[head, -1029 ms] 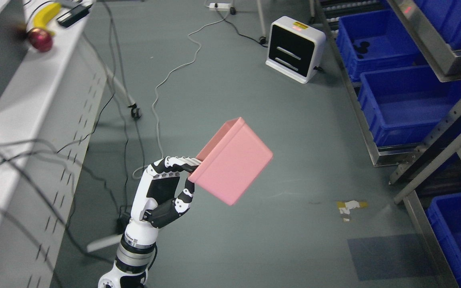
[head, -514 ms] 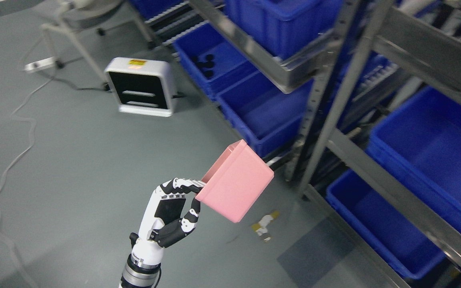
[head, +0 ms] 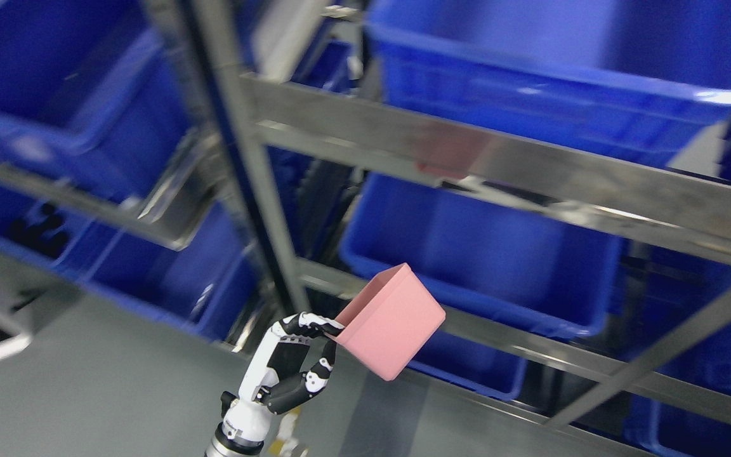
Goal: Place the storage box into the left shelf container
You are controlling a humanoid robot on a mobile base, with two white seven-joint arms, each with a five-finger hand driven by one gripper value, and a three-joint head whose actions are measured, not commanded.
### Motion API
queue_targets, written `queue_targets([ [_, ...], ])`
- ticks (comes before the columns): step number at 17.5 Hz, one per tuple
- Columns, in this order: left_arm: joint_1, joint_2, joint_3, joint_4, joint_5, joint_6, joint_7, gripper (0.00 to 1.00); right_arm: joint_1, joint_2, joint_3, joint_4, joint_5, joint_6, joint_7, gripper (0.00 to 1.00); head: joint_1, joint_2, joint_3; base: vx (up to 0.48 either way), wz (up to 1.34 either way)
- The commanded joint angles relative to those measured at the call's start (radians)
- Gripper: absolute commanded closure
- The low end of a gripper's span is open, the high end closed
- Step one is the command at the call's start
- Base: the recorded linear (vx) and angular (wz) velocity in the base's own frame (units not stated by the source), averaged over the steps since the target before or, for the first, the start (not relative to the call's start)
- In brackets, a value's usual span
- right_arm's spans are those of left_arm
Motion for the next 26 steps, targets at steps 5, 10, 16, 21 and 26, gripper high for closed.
queue_targets([
  [5,-0.310,0.018,0.228,0.274,-0.285,0.240,0.000,0.97,0.009,-0.017,-0.005,-0.017,0.002,-0.001,0.000,0.00,0.0000,0.000,0.000,0.188,-0.74],
  [10,-0.378,0.018,0.258,0.361,-0.452,0.257,0.006,0.44,0.009,-0.017,-0.005,-0.017,0.002,-0.001,0.000,0.00,0.0000,0.000,0.000,0.108,-0.35],
  [16,-0.283,0.018,0.227,0.180,-0.298,0.237,0.032,0.05,0.009,-0.017,-0.005,-0.017,0.002,-0.001,0.000,0.00,0.0000,0.000,0.000,0.064,-0.20],
  [21,-0.067,0.018,0.140,-0.134,-0.269,0.231,0.526,0.00,0.009,-0.017,-0.005,-0.017,0.002,-0.001,0.000,0.00,0.0000,0.000,0.000,0.027,-0.08],
  [26,0.119,0.018,0.046,-0.173,-0.270,0.085,0.547,0.00,0.009,-0.017,-0.005,-0.017,0.002,-0.001,0.000,0.00,0.0000,0.000,0.000,0.003,-0.01],
])
